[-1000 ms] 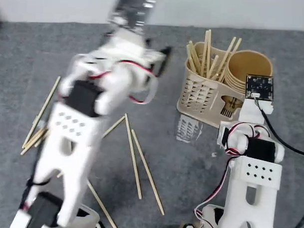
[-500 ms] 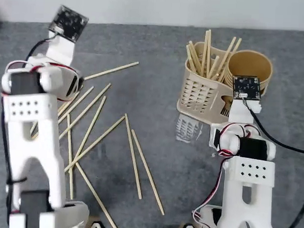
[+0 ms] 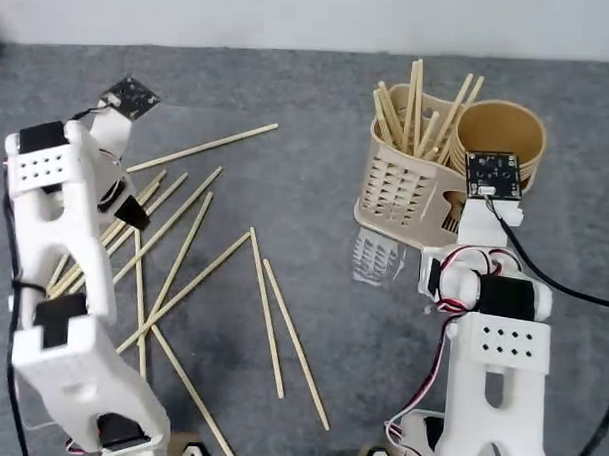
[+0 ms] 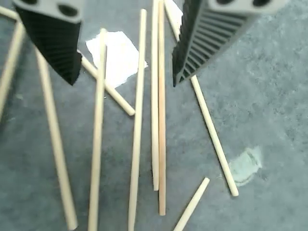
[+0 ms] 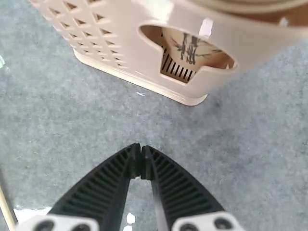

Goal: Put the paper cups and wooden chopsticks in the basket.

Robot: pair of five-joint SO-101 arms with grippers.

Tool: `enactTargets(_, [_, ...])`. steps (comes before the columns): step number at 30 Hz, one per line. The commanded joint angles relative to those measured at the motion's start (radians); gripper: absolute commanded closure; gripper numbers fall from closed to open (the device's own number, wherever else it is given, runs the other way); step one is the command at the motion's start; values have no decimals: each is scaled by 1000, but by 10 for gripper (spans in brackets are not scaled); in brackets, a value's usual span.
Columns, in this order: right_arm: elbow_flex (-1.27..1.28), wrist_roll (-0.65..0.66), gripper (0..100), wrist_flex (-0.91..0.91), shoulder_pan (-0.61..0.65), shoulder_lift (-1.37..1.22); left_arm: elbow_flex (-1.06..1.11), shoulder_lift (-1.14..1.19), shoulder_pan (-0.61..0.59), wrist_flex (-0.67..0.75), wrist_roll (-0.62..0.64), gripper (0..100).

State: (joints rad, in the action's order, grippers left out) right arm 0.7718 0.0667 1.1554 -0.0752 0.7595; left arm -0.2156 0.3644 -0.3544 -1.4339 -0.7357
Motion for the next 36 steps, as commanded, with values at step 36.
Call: enactTargets(36, [-5, -3, 990, -18, 7, 22, -645, 713, 20, -322, -110, 987])
